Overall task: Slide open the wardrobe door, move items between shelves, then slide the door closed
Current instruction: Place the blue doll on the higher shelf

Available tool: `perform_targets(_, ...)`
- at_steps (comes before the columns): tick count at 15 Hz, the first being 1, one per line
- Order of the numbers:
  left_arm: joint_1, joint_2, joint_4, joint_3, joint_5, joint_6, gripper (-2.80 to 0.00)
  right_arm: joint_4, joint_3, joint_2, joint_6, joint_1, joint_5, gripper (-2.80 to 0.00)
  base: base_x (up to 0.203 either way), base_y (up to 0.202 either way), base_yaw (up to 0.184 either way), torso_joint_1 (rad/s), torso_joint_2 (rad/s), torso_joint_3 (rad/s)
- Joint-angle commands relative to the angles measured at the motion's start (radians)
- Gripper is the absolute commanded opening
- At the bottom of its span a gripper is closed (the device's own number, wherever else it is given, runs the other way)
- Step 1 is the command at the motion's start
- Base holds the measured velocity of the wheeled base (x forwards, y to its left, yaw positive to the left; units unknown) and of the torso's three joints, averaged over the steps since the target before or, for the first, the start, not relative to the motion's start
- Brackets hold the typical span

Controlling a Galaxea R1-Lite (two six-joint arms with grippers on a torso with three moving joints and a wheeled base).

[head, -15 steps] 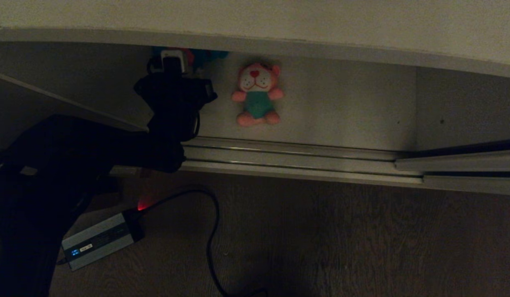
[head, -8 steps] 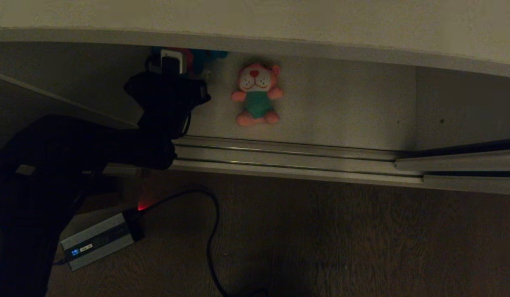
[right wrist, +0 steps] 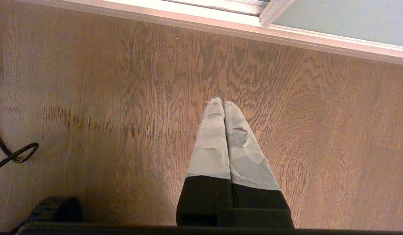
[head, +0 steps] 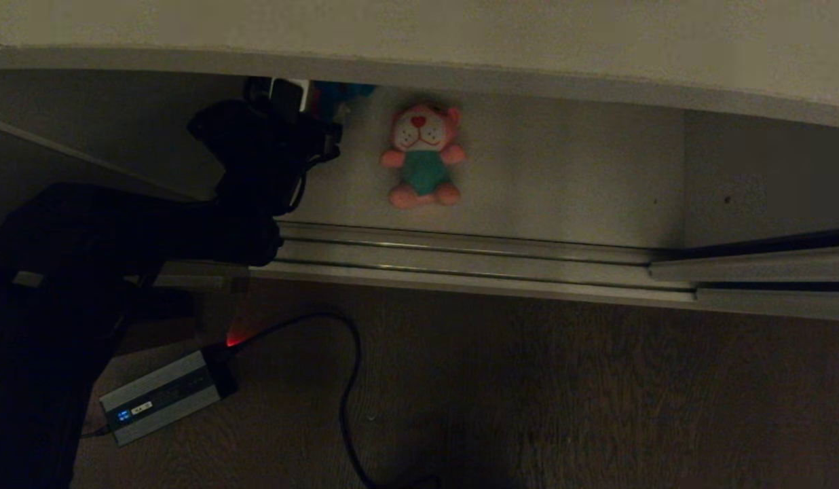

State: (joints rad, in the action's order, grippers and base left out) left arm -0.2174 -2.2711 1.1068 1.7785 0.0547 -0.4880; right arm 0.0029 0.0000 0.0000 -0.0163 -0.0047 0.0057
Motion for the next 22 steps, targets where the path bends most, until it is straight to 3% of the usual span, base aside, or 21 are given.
perform_targets(1, -0.001, -0.002, 0.007, 0.000, 0.005, -0.029, 0.00, 0.000, 0.003, 0.000, -0.001, 0.000, 0.000, -2.80, 0.000, 0.000, 0.000, 0.000, 0.00, 0.000)
perform_targets(3, 0.000, -0.006, 0.005, -0.002, -0.001, -0.081, 0.00, 0.000, 0.003, 0.000, -0.001, 0.000, 0.000, -2.80, 0.000, 0.000, 0.000, 0.000, 0.00, 0.000)
perform_targets(8, 0.000, -0.024, 0.002, 0.001, -0.065, -0.108, 0.00, 0.000, 0.003, 0.000, -0.001, 0.000, 0.000, -2.80, 0.000, 0.000, 0.000, 0.000, 0.00, 0.000)
perform_targets(16, -0.002, -0.051, 0.045, 0.023, -0.064, -0.112, 0.00, 0.000, 0.003, 0.000, -0.001, 0.000, 0.000, -2.80, 0.000, 0.000, 0.000, 0.000, 0.00, 0.000)
perform_targets(22, -0.007, -0.051, 0.050, 0.030, -0.065, -0.127, 0.00, 0.000, 0.003, 0.000, -0.001, 0.000, 0.000, -2.80, 0.176, 0.000, 0.000, 0.002, 0.00, 0.001)
